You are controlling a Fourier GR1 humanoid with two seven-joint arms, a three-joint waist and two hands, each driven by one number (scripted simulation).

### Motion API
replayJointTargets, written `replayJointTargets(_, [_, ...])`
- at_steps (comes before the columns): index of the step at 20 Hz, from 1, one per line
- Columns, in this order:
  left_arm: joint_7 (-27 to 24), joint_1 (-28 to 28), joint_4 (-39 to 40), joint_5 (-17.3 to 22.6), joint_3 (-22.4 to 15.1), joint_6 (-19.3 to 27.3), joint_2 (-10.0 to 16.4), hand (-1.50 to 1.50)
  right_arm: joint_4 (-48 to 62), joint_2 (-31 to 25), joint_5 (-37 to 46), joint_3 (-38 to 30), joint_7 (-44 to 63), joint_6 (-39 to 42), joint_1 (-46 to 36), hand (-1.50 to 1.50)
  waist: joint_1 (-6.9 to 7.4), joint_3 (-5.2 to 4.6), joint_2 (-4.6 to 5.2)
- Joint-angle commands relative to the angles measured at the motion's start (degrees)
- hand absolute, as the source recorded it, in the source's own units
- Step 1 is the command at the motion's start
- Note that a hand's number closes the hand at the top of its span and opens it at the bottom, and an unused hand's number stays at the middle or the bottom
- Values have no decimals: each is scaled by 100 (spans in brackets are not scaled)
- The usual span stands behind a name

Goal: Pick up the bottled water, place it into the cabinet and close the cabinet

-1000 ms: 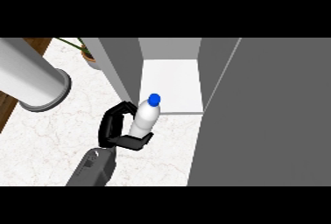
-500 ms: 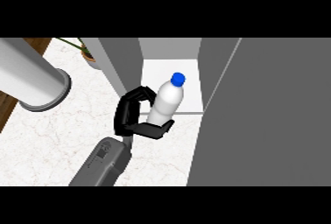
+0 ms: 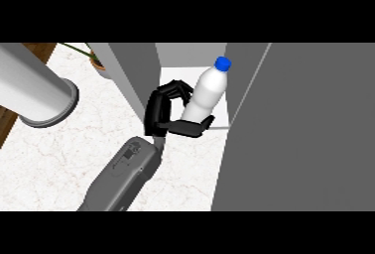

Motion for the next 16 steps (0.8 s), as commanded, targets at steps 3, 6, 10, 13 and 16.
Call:
replayJointTargets(3, [196,-709,713,307,60,298,-1,150,-286,-22,50,-255,69,71,-48,-150,-2,-1,17])
replayJointTargets(6, [88,-988,1076,932,-65,624,-1,150,-729,-144,198,187,191,4,374,-150,-121,-5,24])
replayJointTargets(10, [1,-1392,1757,995,206,677,-1,150,-674,-199,56,133,19,49,437,-150,-108,-3,26])
replayJointTargets(13, [-624,-1538,2490,1175,143,760,-1,150,-590,-328,-237,-200,-173,167,469,-150,-245,-4,70])
replayJointTargets(16, [-704,-1766,2928,998,376,735,-1,150,-553,-226,-33,154,-277,95,603,-150,-166,-4,49])
